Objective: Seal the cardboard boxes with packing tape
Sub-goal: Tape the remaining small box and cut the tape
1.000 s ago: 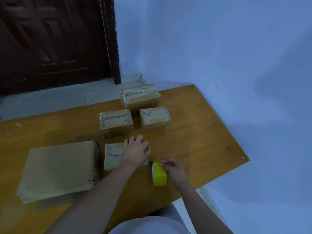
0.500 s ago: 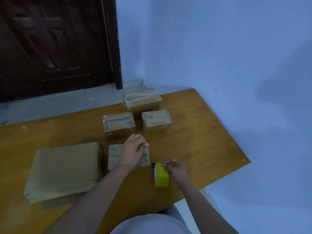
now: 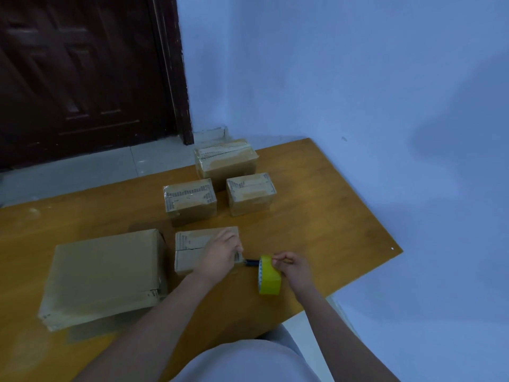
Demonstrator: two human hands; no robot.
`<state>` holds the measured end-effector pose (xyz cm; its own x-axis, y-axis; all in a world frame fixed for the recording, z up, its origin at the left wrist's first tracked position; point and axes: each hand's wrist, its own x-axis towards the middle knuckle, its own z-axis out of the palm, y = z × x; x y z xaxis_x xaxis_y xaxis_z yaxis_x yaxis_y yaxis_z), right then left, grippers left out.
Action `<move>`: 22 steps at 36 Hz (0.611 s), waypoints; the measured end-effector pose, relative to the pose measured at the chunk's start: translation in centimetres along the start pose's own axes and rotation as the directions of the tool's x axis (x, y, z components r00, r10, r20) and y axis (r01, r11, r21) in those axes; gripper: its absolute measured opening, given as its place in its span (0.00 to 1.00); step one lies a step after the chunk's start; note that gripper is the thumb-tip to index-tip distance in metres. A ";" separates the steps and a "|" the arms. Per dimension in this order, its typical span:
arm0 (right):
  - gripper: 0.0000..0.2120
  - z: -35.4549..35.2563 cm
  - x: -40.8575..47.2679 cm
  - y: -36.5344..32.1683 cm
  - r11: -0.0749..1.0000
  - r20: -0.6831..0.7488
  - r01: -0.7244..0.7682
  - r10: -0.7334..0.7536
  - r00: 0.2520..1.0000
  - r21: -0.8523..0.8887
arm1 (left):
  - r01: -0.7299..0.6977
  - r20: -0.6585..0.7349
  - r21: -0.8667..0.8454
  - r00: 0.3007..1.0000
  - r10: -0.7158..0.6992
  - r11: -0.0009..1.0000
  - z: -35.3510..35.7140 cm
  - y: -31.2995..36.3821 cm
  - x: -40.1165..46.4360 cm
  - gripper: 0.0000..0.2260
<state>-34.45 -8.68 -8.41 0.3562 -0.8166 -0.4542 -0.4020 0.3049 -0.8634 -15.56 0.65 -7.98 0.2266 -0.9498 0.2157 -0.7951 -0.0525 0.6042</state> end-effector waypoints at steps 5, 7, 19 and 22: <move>0.08 -0.8 0.0 0.3 0.999 -0.015 -0.003 0.004 1.000 0.032 | -0.043 -0.007 0.104 0.999 0.044 0.994 -0.2 -0.5 -0.2 0.15; 0.09 -1.0 0.1 0.5 1.000 -0.025 -0.003 0.004 1.000 0.030 | -0.062 0.012 0.159 0.998 0.061 0.985 -0.3 -0.2 -0.3 0.18; 0.06 -1.2 0.2 0.5 0.998 -0.018 -0.002 0.003 1.000 0.062 | -0.225 0.146 0.396 0.973 0.181 0.890 0.7 -0.3 0.0 0.08; 0.05 -1.2 0.1 0.5 0.998 -0.018 0.008 -0.007 1.000 0.063 | -0.215 0.102 0.389 0.976 0.190 0.896 1.0 -0.1 0.0 0.08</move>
<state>-35.63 -9.25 -8.62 0.3436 -0.8274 -0.4442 -0.3451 0.3286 -0.8791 -15.99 0.31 -8.82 0.0128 -0.9688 0.2476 -0.9799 0.0372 0.1960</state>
